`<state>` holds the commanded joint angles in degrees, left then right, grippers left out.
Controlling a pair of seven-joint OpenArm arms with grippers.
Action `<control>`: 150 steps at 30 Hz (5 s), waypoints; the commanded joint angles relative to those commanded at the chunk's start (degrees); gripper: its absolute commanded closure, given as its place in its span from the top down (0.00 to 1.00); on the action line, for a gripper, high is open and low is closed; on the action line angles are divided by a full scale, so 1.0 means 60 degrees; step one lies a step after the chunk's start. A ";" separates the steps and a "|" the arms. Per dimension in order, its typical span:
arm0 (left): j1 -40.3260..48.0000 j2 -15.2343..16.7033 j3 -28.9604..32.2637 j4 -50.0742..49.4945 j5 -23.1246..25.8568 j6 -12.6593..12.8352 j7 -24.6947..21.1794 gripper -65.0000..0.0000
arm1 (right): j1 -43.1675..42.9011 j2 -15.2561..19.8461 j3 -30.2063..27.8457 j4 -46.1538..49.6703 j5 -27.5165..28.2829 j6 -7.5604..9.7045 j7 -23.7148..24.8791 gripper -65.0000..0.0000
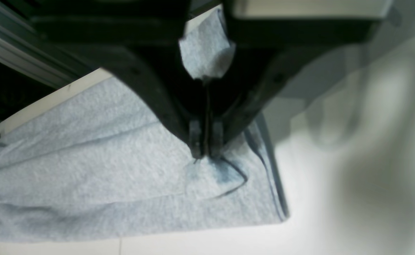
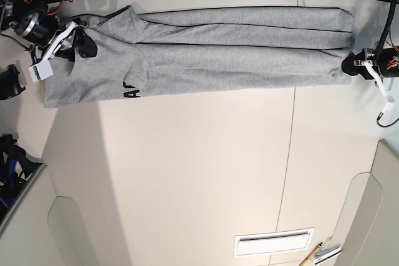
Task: Fold the T-shirt properly
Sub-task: 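Lay the folded side down flat and open both grippers, then grasp the hem end of the strip with the left gripper, then lift the hem end with the left gripper toward the collar end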
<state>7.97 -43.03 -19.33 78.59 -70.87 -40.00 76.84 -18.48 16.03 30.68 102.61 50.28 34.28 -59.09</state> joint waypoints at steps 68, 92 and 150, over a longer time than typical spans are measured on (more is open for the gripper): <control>-0.1916 0.0233 0.0718 -0.1275 0.0601 0.0000 -0.0896 0.00 | -0.0029 -0.0503 0.1574 0.1024 0.0408 0.0004 0.0091 0.37; 0.1107 -0.0160 0.0699 0.0852 0.0474 0.0000 0.0084 0.30 | -0.0022 -0.0426 0.1574 0.1020 0.0178 0.0000 0.0102 0.47; 0.3330 0.1832 -0.2269 0.0812 -0.0761 0.0000 -0.0954 0.71 | 0.1224 -0.0266 -0.0153 -0.2397 -0.0805 0.0004 0.1330 0.00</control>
<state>27.94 -32.03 -32.95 83.46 -75.44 -40.00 71.11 -11.14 14.44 29.76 88.23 45.45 34.30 -51.11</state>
